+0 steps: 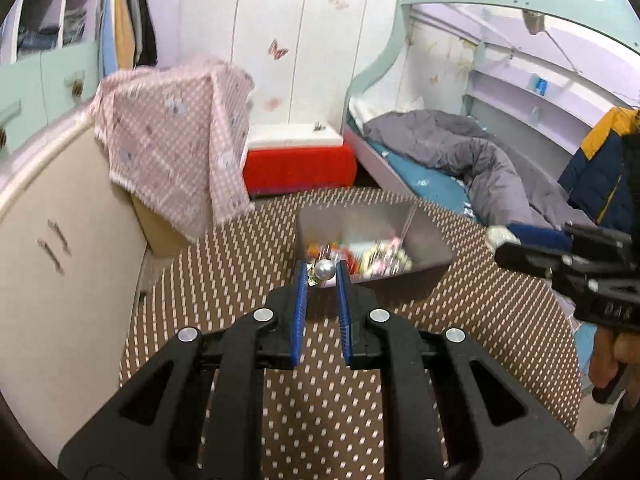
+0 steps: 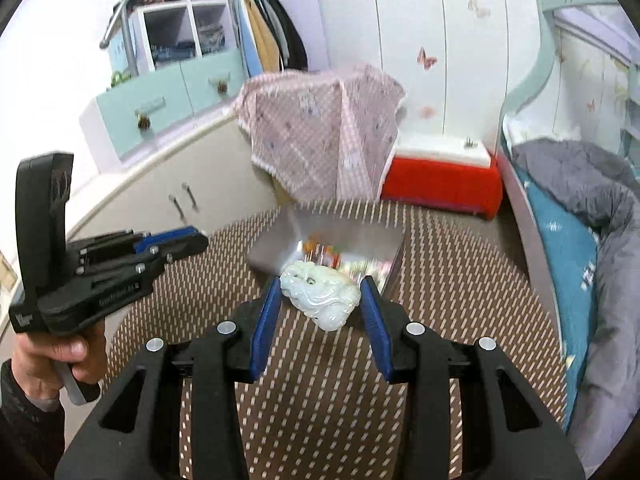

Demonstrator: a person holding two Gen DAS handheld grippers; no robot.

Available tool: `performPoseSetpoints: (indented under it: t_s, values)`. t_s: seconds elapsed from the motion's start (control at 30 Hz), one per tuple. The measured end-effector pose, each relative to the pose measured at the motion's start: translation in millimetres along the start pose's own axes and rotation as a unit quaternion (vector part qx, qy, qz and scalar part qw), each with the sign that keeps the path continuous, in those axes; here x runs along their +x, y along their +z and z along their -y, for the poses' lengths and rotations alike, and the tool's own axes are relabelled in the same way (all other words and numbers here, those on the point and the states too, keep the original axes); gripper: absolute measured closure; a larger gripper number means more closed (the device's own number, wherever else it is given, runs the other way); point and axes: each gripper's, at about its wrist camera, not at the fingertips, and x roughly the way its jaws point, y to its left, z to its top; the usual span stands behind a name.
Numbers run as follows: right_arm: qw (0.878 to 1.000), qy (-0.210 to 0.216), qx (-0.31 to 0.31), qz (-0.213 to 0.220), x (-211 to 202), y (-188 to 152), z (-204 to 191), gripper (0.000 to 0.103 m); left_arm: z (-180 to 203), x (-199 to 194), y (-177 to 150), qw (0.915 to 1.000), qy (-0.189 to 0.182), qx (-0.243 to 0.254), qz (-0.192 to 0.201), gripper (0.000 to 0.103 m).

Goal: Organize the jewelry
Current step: 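Lower both held pieces into the grey box and open both grippers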

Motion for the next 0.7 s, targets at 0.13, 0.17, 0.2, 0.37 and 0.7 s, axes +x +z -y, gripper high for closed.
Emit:
performPoseSetpoints:
  t_s: [0.13,0.17,0.2,0.37,0.7]
  values:
    - [1.0,0.004,-0.003,0.017,0.0,30.0,6.3,0.065,6.1,3.3,22.8,0.9999,-0.009,0.008,0.012,0.089]
    - [1.0,0.01,0.0,0.019,1.4,36.9,9.0,0.065,6.9,6.6,29.7,0.9998,-0.015,0.007,0.012,0.089]
    - [1.0,0.018,0.004,0.021,3.7,43.2,11.8,0.065,7.1,8.7,33.4,0.9997,-0.019,0.007,0.01,0.089]
    - [0.999,0.04,0.029,0.003,27.2,56.8,24.3,0.065,11.0,32.6,53.2,0.9994,-0.032,0.007,-0.006,0.089]
    - [0.989,0.064,0.134,-0.018,47.4,53.4,60.6,0.009,-7.6,43.0,50.9,0.9994,0.026,-0.02,-0.012,0.011]
